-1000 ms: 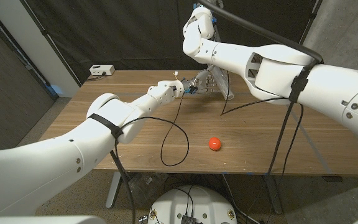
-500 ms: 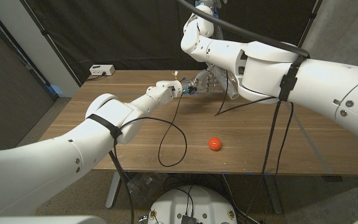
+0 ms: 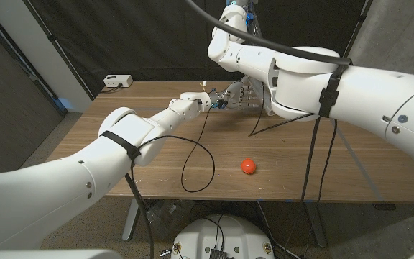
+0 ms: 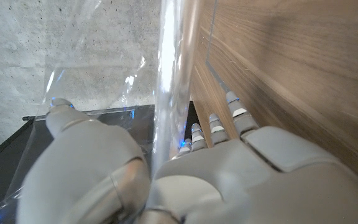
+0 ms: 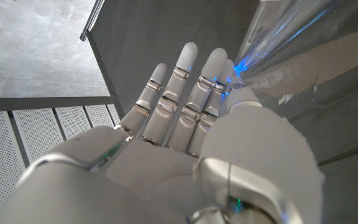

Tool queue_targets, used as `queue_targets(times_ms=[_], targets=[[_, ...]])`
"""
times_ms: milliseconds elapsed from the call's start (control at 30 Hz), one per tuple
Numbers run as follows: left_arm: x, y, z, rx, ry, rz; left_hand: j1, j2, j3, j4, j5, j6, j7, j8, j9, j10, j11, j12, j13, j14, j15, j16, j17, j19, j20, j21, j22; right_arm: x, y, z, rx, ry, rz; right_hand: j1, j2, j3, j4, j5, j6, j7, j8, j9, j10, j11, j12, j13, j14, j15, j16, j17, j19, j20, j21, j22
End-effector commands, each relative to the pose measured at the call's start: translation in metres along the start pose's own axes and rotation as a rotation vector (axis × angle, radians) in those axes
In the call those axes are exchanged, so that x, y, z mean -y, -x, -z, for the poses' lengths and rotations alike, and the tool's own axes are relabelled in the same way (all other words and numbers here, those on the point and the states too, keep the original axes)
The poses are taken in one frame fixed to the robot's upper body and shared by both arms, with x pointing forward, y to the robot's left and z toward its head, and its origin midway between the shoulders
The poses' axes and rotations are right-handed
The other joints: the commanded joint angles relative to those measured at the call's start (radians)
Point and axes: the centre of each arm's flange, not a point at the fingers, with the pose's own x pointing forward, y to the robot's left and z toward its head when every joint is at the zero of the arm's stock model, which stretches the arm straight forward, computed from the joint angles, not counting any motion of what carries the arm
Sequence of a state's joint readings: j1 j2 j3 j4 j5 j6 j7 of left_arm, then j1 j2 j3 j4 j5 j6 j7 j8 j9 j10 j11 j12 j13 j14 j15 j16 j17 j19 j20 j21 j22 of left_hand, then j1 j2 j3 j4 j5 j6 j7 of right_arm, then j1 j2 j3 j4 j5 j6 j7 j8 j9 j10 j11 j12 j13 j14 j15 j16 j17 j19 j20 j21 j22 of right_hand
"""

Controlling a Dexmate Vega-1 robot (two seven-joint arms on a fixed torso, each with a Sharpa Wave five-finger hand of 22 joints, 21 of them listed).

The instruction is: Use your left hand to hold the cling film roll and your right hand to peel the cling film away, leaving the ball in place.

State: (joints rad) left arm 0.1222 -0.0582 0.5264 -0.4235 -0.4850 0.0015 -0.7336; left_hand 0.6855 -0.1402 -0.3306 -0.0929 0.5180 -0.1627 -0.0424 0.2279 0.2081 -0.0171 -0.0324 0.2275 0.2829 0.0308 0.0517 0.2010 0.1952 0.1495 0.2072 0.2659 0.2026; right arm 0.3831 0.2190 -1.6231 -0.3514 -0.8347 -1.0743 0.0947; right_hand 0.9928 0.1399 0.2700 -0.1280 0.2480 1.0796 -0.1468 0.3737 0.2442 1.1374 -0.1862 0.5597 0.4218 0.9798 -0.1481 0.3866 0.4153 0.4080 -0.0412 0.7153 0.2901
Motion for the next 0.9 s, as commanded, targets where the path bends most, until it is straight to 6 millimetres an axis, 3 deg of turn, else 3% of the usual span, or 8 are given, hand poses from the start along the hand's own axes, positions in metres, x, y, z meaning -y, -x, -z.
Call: queue_targets(times_ms=[33,167,233,300,367,533,667,900], targets=[[0.001,0.003,0.000,0.018,0.010,0.029,0.025,0.014,0.003,-0.010,0.018,0.011,-0.014,0.007,0.004,0.017,-0.020,0.011,-0.002,0.026,-0.018,0.013,-0.001,0.008,0.002,-0.002,0.002,0.001,0.000,0.005,-0.027,0.001,0.025,0.009,0.004,-0.005,0.001,0.004,0.018,-0.010,0.006,0.002,0.014,0.001,-0.003,0.002,0.011,-0.090,-0.005,0.005,-0.007,-0.089,0.005,0.004],[0.001,0.004,0.003,0.039,0.054,0.029,0.096,0.111,0.027,-0.010,0.070,0.144,-0.065,0.049,0.007,0.163,-0.095,0.058,-0.014,0.150,-0.112,0.043,0.002,0.066,-0.029,0.022,0.010,-0.001,0.003,0.004,-0.032,0.000,0.034,0.009,0.005,-0.007,0.002,0.004,0.019,-0.010,0.005,0.001,0.014,-0.001,-0.004,0.003,0.012,-0.089,-0.007,0.006,-0.007,-0.087,0.008,0.003],[0.002,0.004,0.003,0.070,0.113,0.028,0.157,0.322,0.074,0.029,0.079,0.522,-0.114,0.171,0.008,0.447,-0.135,0.131,-0.033,0.321,-0.168,0.083,-0.001,0.146,-0.051,0.063,0.016,-0.001,0.005,0.003,-0.035,-0.001,0.037,0.010,0.006,-0.007,0.002,0.004,0.020,-0.011,0.004,0.000,0.016,0.000,-0.005,0.001,0.013,-0.090,-0.007,0.007,-0.006,-0.086,0.009,0.003],[0.001,0.005,0.003,0.107,0.148,0.021,0.276,0.355,0.370,0.175,0.060,0.920,-0.033,0.278,-0.001,0.835,-0.140,0.211,-0.054,0.539,-0.222,0.134,0.002,0.249,-0.107,0.145,0.036,0.000,0.008,0.003,-0.041,-0.006,0.049,0.012,0.006,-0.008,0.002,0.003,0.023,-0.010,0.004,-0.001,0.019,0.001,-0.006,-0.003,0.015,-0.090,-0.007,0.009,-0.005,-0.083,0.012,0.002],[-0.001,0.006,0.002,0.115,0.153,0.012,0.316,0.342,0.463,0.220,0.031,0.986,0.017,0.281,0.001,0.934,-0.138,0.224,-0.045,0.657,-0.255,0.144,-0.008,0.320,-0.142,0.192,0.033,0.002,0.010,0.003,-0.049,-0.017,0.061,0.016,0.008,-0.010,0.001,0.002,0.033,-0.008,0.004,-0.007,0.030,0.005,-0.009,-0.011,0.022,-0.091,-0.005,0.012,0.009,-0.073,0.021,0.001],[-0.003,0.008,0.004,0.091,0.124,0.016,0.334,0.316,0.496,0.235,-0.016,0.939,-0.010,0.230,-0.008,0.922,-0.140,0.194,-0.043,0.649,-0.242,0.104,-0.011,0.290,-0.125,0.193,0.023,0.004,0.014,-0.002,-0.041,-0.015,0.046,0.002,0.002,-0.013,0.010,-0.012,0.011,-0.015,-0.020,-0.033,0.004,0.008,-0.069,-0.071,-0.002,-0.081,-0.048,0.001,0.026,-0.010,0.053,-0.013],[-0.003,0.012,0.007,0.092,0.123,0.032,0.280,0.200,0.405,0.235,-0.124,0.742,-0.039,0.101,-0.006,0.675,-0.096,0.062,-0.038,0.502,-0.193,0.011,-0.001,0.217,-0.086,0.171,0.007,0.002,0.013,-0.002,-0.033,0.000,-0.083,-0.237,-0.088,-0.119,0.105,-0.033,-0.430,-0.025,-0.202,-0.049,-0.404,0.062,-0.293,-0.140,-0.268,-0.043,-0.181,-0.022,-0.107,0.072,0.039,-0.056],[-0.005,0.018,0.005,0.108,0.121,0.068,0.234,0.162,0.355,0.241,-0.154,0.637,-0.043,0.044,-0.001,0.593,-0.087,0.024,-0.027,0.452,-0.181,0.000,0.005,0.185,-0.073,0.157,0.004,0.002,0.008,-0.004,0.008,0.038,-0.282,-0.438,-0.246,-0.301,0.170,0.043,-0.928,0.145,-0.200,-0.055,-0.848,0.175,-0.376,-0.201,-0.662,0.076,-0.213,-0.105,-0.293,0.157,-0.071,-0.098]])
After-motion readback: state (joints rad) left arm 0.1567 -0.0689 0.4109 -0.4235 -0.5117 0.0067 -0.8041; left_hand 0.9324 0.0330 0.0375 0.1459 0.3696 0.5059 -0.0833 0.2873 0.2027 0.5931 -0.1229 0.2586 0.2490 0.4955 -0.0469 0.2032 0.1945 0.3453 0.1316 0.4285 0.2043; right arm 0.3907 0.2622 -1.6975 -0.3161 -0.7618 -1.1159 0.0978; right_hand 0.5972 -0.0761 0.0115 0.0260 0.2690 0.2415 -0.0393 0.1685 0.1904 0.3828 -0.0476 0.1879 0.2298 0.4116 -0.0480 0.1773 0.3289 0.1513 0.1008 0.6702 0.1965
